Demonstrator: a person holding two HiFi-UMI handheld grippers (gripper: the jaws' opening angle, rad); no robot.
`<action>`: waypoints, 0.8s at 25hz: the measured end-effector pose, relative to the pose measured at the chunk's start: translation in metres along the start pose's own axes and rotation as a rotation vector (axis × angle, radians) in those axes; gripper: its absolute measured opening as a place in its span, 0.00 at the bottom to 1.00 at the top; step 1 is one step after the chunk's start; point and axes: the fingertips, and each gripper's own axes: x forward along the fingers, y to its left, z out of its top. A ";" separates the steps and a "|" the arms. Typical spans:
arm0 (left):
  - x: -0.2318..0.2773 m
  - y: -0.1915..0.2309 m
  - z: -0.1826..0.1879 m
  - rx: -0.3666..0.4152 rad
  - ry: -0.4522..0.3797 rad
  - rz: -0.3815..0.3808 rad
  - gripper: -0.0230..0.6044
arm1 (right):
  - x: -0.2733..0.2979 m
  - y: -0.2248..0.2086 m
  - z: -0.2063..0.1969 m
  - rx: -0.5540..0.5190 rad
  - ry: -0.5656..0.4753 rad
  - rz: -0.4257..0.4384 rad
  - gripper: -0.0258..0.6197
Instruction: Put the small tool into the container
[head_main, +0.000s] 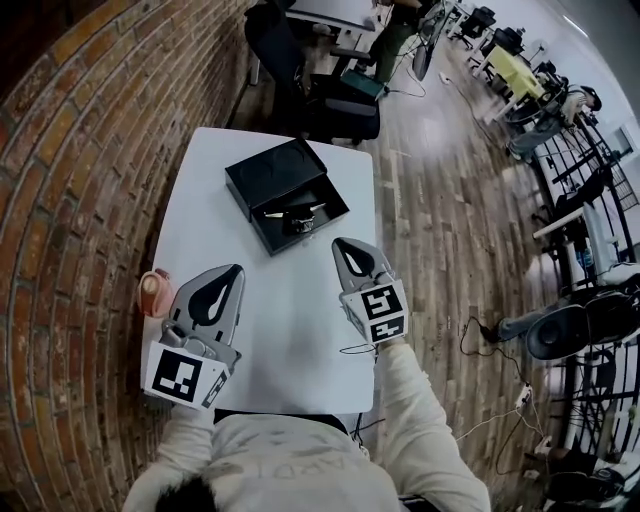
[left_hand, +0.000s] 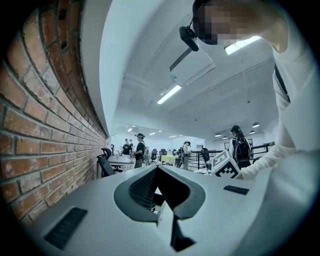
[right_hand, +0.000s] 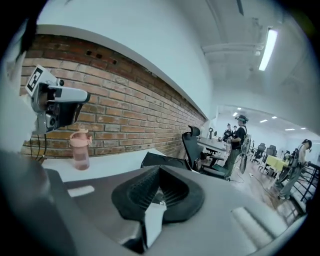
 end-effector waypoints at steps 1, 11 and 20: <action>0.000 -0.002 0.001 0.003 -0.002 -0.004 0.04 | -0.006 0.000 0.003 0.014 -0.013 -0.006 0.05; 0.003 -0.019 0.018 0.026 -0.023 -0.019 0.04 | -0.064 0.001 0.025 0.090 -0.100 -0.073 0.05; 0.004 -0.034 0.030 0.033 -0.038 -0.034 0.04 | -0.104 0.007 0.050 0.134 -0.171 -0.109 0.06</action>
